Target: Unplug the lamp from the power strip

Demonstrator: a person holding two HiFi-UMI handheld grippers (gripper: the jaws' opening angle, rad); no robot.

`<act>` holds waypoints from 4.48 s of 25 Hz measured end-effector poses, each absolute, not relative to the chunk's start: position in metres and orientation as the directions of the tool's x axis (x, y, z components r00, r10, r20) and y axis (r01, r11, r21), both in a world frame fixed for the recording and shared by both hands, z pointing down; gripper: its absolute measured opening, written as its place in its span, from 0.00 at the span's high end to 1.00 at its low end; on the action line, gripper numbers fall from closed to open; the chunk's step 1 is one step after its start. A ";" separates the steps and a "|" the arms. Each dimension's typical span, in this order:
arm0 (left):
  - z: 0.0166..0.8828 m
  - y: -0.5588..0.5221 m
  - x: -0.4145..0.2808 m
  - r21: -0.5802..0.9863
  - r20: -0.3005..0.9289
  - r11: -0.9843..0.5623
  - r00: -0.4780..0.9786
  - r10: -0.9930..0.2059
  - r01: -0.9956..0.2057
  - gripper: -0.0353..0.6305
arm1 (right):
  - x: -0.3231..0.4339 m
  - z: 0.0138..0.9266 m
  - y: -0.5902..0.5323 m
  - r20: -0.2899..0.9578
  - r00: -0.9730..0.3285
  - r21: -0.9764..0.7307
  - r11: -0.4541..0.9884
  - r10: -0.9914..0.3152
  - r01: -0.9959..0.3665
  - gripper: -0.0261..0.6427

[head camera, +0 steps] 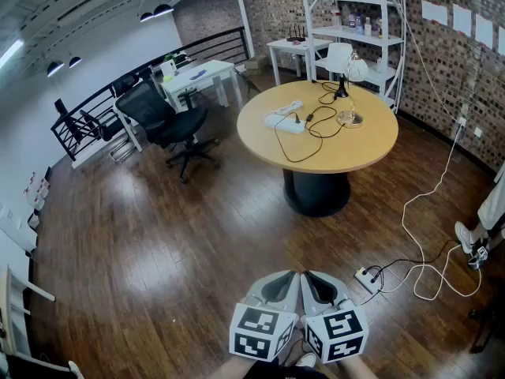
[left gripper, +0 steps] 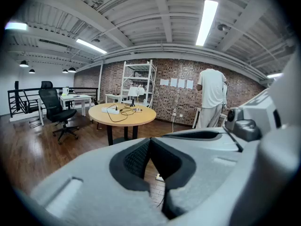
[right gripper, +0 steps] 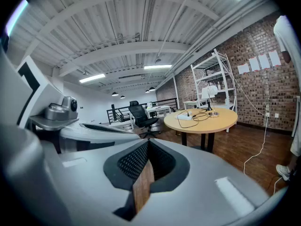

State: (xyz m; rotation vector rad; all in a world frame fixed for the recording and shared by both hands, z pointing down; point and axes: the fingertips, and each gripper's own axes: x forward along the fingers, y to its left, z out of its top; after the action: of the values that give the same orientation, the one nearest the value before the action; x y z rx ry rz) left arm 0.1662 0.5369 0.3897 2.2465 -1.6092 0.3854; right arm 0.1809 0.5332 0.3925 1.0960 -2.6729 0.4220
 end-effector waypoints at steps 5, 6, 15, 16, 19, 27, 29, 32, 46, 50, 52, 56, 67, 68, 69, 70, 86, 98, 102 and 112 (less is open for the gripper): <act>0.392 0.504 0.154 0.145 0.398 -0.281 0.316 -0.861 -0.949 0.94 | 0.177 0.393 0.498 0.305 -0.688 -0.170 0.673 -0.658 -0.720 0.96; 0.392 0.494 0.151 0.147 0.394 -0.283 0.319 -0.862 -0.948 0.94 | 0.176 0.392 0.488 0.305 -0.684 -0.166 0.671 -0.662 -0.723 0.96; 0.389 0.381 0.104 0.172 0.371 -0.332 0.373 -0.851 -0.928 0.94 | 0.131 0.392 0.379 0.326 -0.635 -0.137 0.629 -0.701 -0.765 0.96; 0.388 0.369 0.097 0.176 0.370 -0.339 0.381 -0.847 -0.924 0.94 | 0.123 0.392 0.367 0.331 -0.629 -0.139 0.623 -0.703 -0.769 0.96; 0.391 0.334 0.073 0.186 0.366 -0.367 0.411 -0.835 -0.912 0.94 | 0.098 0.394 0.332 0.344 -0.609 -0.140 0.603 -0.715 -0.786 0.96; 0.394 0.271 0.021 0.228 0.362 -0.408 0.465 -0.808 -0.884 0.94 | 0.046 0.393 0.270 0.376 -0.563 -0.113 0.566 -0.736 -0.816 0.96; 0.392 0.263 0.016 0.232 0.363 -0.406 0.466 -0.807 -0.884 0.94 | 0.044 0.393 0.262 0.386 -0.559 -0.117 0.562 -0.734 -0.819 0.96; 0.394 0.250 0.011 0.242 0.366 -0.403 0.468 -0.804 -0.882 0.94 | 0.037 0.393 0.247 0.388 -0.559 -0.109 0.566 -0.733 -0.817 0.96; 0.413 0.126 -0.013 0.236 0.387 -0.376 0.442 -0.809 -0.896 0.94 | 0.011 0.410 0.121 0.354 -0.596 -0.119 0.598 -0.720 -0.793 0.96; 0.407 0.068 -0.005 0.228 0.384 -0.370 0.433 -0.816 -0.901 0.94 | 0.016 0.404 0.066 0.342 -0.607 -0.107 0.612 -0.718 -0.784 0.96; 0.405 0.044 0.000 0.233 0.385 -0.367 0.432 -0.816 -0.900 0.94 | 0.019 0.403 0.042 0.339 -0.616 -0.109 0.621 -0.711 -0.776 0.96; 0.409 -0.001 0.012 0.222 0.395 -0.374 0.434 -0.810 -0.900 0.94 | 0.028 0.405 -0.005 0.336 -0.620 -0.114 0.623 -0.709 -0.774 0.95; 0.419 -0.079 0.011 0.205 0.412 -0.348 0.403 -0.817 -0.915 0.94 | 0.033 0.413 -0.087 0.342 -0.638 -0.101 0.648 -0.690 -0.755 0.94; 0.420 -0.084 0.010 0.213 0.413 -0.345 0.405 -0.816 -0.914 0.94 | 0.032 0.415 -0.093 0.346 -0.637 -0.100 0.648 -0.689 -0.755 0.94; 0.421 -0.089 0.007 0.223 0.411 -0.343 0.407 -0.815 -0.912 0.94 | 0.031 0.416 -0.100 0.350 -0.635 -0.101 0.647 -0.688 -0.756 0.94; 0.422 -0.095 0.005 0.231 0.411 -0.341 0.409 -0.815 -0.911 0.94 | 0.030 0.417 -0.106 0.353 -0.633 -0.100 0.645 -0.689 -0.757 0.94; 0.482 -0.233 -0.057 0.231 0.464 -0.435 0.492 -0.737 -0.870 0.94 | 0.013 0.485 -0.230 0.512 -0.505 0.020 0.598 -0.695 -0.801 0.89; 0.541 -0.280 -0.064 0.297 0.513 -0.554 0.620 -0.594 -0.777 0.94 | 0.004 0.534 -0.268 0.639 -0.473 0.090 0.669 -0.607 -0.737 0.85; 0.558 -0.288 -0.060 0.314 0.524 -0.571 0.640 -0.562 -0.759 0.94 | 0.002 0.555 -0.271 0.696 -0.471 0.097 0.721 -0.542 -0.686 0.85; 0.577 -0.301 -0.055 0.262 0.553 -0.618 0.640 -0.534 -0.741 0.94 | -0.013 0.575 -0.284 0.758 -0.471 0.127 0.810 -0.451 -0.573 0.79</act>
State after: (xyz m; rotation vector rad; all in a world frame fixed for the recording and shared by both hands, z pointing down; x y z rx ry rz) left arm -0.0555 -0.3007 0.5774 2.3892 -0.9992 0.5914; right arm -0.0133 -0.2838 0.5751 0.7514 -2.1435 0.1819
